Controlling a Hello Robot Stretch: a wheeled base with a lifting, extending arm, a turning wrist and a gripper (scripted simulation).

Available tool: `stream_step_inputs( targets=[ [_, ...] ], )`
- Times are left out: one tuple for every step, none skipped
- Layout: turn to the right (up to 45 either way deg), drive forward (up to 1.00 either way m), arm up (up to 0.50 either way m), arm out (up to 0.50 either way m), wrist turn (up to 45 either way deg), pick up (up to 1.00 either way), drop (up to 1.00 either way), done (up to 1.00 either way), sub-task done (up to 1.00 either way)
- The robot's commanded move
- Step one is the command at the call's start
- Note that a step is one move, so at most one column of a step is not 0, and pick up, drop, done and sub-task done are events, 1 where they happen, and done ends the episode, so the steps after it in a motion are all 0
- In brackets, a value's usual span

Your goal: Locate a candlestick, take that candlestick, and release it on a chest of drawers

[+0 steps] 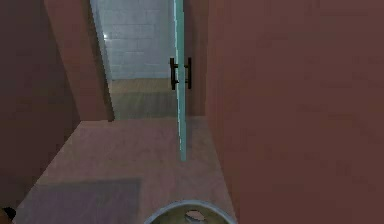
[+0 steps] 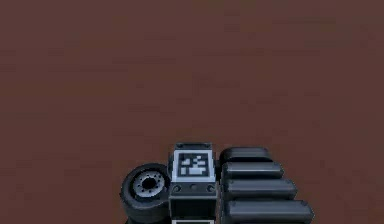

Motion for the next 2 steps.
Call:
stream_step_inputs(
  targets=[
    [0.0, 0.3, 0.0, 0.0, 0.0, 0.0, 0.0, 0.0, 0.0],
    [-3.0, 0.0, 0.0, 0.0, 0.0, 0.0, 0.0, 0.0, 0.0]
  ],
)
